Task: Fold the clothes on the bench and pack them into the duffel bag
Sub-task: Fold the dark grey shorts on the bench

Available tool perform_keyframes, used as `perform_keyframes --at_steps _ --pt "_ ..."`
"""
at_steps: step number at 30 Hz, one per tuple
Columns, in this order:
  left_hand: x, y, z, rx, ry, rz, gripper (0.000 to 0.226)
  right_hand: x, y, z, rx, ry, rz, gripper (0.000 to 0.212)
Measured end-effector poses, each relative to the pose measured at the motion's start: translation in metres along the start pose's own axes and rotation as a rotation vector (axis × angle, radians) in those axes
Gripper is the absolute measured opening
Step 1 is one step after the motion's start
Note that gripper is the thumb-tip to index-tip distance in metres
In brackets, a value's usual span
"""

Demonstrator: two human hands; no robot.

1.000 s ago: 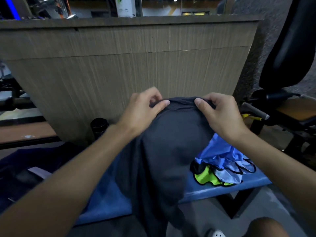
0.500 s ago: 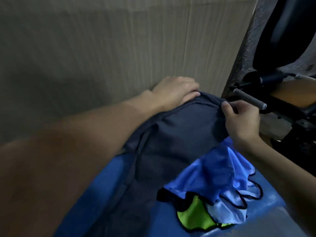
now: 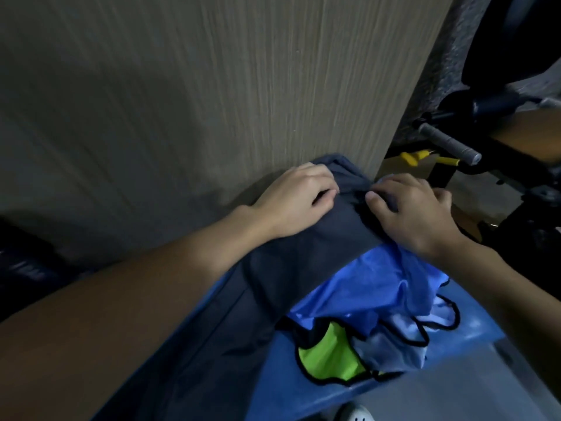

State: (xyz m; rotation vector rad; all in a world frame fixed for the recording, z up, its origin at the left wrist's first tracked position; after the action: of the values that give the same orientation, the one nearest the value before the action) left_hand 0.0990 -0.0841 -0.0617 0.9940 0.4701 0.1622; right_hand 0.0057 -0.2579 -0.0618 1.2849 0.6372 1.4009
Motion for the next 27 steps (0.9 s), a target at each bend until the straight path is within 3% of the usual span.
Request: perform_keyframes --at_steps 7,12,16,19,23,25,27 --pt "0.001 0.037 -0.134 0.014 0.349 -0.029 0.026 0.083 -0.005 -0.058 0.011 0.273 0.126 0.035" --pt "0.013 0.052 -0.262 0.019 0.704 -0.002 0.018 0.146 -0.055 -0.114 0.212 0.429 0.268 0.028" --pt "0.008 0.061 -0.352 0.025 0.942 -0.005 0.032 0.173 -0.105 -0.148 0.408 0.450 0.419 0.020" --pt "-0.001 0.067 -0.393 0.119 0.998 0.068 0.053 0.194 -0.135 -0.162 0.468 0.511 0.360 0.031" --pt "-0.008 0.061 -0.419 0.079 1.025 -0.014 0.024 0.216 -0.163 -0.176 0.516 0.613 0.155 0.052" --pt "-0.011 0.059 -0.419 0.065 1.016 -0.026 0.010 0.222 -0.171 -0.178 0.533 0.657 0.044 0.045" --pt "-0.011 0.058 -0.415 0.099 1.021 0.008 0.012 0.229 -0.174 -0.171 0.546 0.690 -0.023 0.023"
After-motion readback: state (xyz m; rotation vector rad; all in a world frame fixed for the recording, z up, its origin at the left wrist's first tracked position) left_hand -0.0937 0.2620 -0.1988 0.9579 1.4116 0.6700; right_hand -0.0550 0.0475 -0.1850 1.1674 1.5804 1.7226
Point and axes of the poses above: each hand's wrist, its own z-axis towards the middle knuckle, its own y-axis out of the back of the hand, x = y × z, the point moved 3 cm from there along z, towards the middle knuckle
